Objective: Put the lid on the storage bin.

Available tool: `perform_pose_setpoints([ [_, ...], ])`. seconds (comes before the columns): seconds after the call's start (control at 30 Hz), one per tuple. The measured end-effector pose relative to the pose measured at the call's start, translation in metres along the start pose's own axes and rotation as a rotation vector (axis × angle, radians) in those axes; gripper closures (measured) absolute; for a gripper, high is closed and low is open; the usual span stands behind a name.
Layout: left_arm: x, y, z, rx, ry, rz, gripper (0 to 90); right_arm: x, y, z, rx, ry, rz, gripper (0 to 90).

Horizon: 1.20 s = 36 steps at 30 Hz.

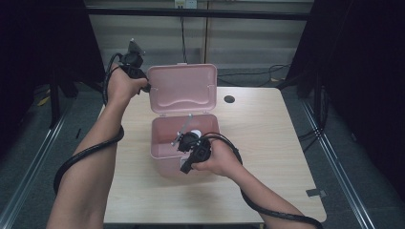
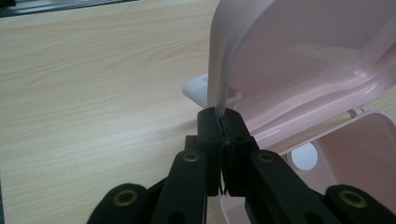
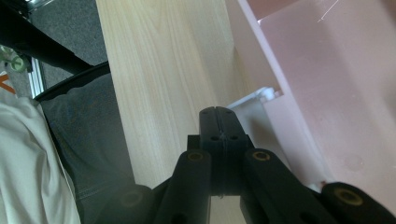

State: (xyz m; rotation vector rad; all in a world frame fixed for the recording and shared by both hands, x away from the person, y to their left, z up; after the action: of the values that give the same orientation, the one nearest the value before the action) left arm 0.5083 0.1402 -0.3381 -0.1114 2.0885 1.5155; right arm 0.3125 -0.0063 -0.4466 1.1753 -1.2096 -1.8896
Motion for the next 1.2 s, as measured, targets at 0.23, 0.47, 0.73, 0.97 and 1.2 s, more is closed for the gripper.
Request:
perform_pose_setpoints([
  [0.23, 0.005, 0.005, -0.001, -0.007, -0.015, -0.002, 88.2, 0.0, 0.0, 0.0, 0.008, -0.01, 0.002, 90.0],
  [0.47, 0.008, 0.007, -0.002, -0.013, -0.027, -0.019, 88.2, -0.001, 0.0, -0.001, 0.003, -0.02, 0.002, 90.0],
  [0.73, 0.013, 0.012, -0.004, -0.014, -0.044, -0.03, 88.1, -0.002, 0.0, -0.001, 0.007, -0.039, 0.011, 90.0],
  [0.97, 0.018, 0.015, -0.004, -0.022, -0.058, -0.046, 88.0, -0.003, -0.001, -0.005, 0.009, -0.041, 0.002, 90.0],
  [1.2, 0.021, 0.017, -0.006, -0.018, -0.063, -0.062, 87.8, -0.005, -0.001, -0.007, 0.008, -0.049, 0.002, 90.0],
])
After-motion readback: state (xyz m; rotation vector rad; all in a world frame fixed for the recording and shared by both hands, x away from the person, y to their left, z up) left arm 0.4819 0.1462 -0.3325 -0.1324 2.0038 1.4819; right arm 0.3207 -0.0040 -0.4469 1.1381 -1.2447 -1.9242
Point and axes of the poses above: each handheld gripper's, and its own axes: y roughly backward along the jaws, x roughly out of its underside, z roughly to its left, the point moved 7 cm from there along -y, roughly forward along the jaws, and after that the axes turned 4 degrees about x, right-handed, at the moved point
